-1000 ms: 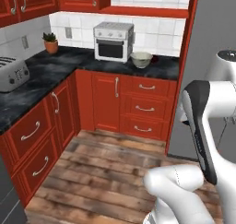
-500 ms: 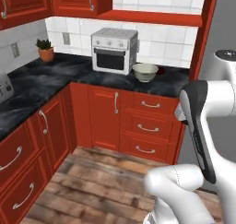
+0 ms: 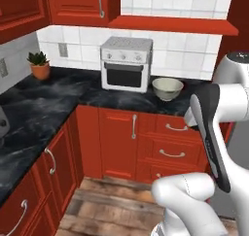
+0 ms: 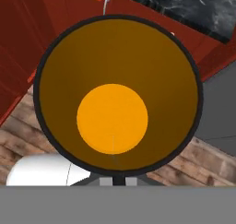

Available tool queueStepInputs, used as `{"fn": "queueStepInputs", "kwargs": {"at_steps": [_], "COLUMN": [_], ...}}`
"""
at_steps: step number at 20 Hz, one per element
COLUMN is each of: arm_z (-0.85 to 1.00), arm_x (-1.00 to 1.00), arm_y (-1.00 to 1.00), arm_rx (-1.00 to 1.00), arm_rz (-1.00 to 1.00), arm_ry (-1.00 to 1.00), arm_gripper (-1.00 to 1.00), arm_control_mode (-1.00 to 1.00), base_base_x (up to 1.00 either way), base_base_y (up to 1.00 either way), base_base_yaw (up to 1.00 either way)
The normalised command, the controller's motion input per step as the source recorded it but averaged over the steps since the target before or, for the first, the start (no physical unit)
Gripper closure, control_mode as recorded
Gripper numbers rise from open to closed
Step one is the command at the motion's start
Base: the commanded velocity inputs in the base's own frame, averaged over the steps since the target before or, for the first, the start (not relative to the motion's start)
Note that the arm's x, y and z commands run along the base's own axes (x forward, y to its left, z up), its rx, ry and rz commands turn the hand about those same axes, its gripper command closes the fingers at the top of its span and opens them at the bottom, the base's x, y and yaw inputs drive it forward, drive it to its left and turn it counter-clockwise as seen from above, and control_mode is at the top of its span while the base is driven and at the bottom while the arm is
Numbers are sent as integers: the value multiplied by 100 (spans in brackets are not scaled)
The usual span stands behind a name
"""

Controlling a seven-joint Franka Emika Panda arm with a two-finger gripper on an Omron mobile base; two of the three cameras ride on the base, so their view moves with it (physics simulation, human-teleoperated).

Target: Clear the mugs and bowl far away from the sink.

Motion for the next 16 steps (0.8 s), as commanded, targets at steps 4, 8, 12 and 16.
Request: {"fn": "queueStepInputs", "kwargs": {"at_steps": [4, 8, 12, 16], "arm_z": [0, 0, 0, 0], "arm_x": [0, 0, 0, 0], "arm_y": [0, 0, 0, 0], "arm_rx": [0, 0, 0, 0], "arm_rz": [0, 0, 0, 0], "arm_ry": [0, 0, 0, 0], "arm_gripper": [100, 100, 100, 100], "arm_control_mode": [100, 100, 100, 100], "base_base_x": [100, 100, 100, 98], "base_base_y": [19, 13, 0, -12], "base_base_yaw": [-30, -8, 0, -18]}}
